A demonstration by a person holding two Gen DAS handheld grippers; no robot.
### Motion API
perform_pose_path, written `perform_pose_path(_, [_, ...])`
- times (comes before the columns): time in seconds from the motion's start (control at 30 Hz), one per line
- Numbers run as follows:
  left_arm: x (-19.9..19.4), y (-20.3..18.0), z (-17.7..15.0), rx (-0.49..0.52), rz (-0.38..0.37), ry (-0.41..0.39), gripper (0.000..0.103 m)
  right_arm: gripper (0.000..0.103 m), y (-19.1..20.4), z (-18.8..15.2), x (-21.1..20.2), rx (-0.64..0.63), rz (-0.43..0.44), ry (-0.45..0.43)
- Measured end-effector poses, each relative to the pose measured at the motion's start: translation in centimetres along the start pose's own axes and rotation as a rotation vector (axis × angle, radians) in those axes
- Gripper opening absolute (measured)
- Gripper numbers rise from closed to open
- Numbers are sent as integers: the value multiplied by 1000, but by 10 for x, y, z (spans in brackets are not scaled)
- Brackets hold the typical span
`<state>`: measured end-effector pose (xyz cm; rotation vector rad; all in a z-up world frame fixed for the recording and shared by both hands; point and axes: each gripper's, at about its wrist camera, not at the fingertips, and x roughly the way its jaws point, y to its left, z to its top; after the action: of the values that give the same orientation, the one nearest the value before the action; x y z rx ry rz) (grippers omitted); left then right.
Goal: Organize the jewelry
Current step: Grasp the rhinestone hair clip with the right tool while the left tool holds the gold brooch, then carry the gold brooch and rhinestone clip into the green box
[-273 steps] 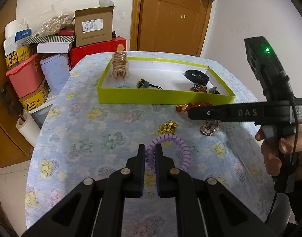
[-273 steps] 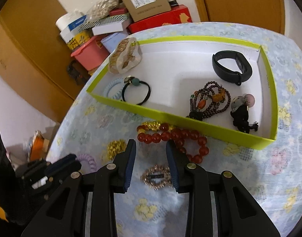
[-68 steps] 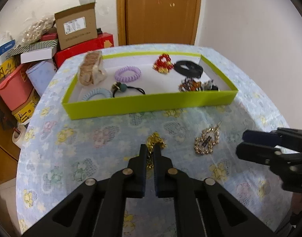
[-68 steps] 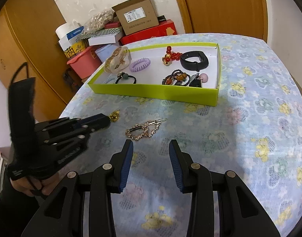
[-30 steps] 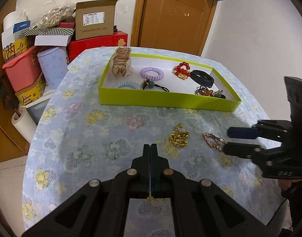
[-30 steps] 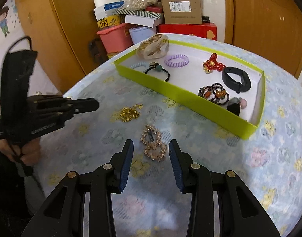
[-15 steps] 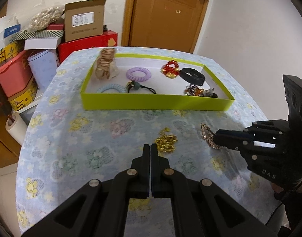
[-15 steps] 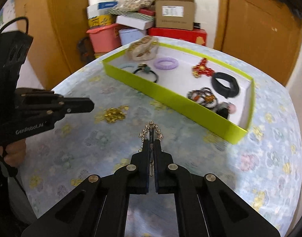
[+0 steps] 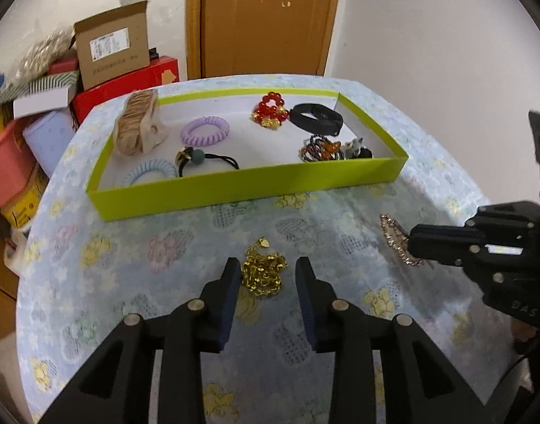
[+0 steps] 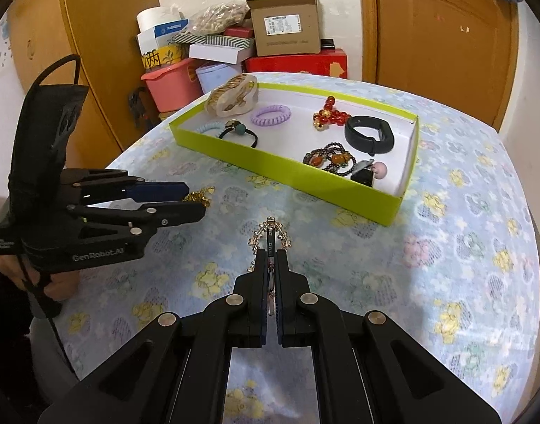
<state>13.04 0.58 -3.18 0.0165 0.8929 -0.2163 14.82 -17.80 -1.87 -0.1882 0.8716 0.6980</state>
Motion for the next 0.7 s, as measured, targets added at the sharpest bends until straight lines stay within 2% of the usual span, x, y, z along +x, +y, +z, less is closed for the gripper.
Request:
perform_pose_path(0.07, [2,-7,0,38,45,5,28,3,-2,-2,-2,10,0,-3])
perform_pose_path(0.1, [2,-10,1,51,53,4,21,3,-2,-3,-2,14,-1,-5])
perform_pose_path(0.13, [2,-10,1,57,54,5,7,3,-3,-3,-4,19,0,-7])
perform_pose_path(0.17, [2,-11,1,54,43,6,6,3,-3,-4,-5,22,0,-9])
perform_pose_path(0.37, [-4,-8,-2,9,28,-2,5,3,-1,-7,-17,32,-1,-32])
perform_pose_path(0.7, [-53,-2,14,-67,-31,-98,5,3,0,2,-43,59,11,-96])
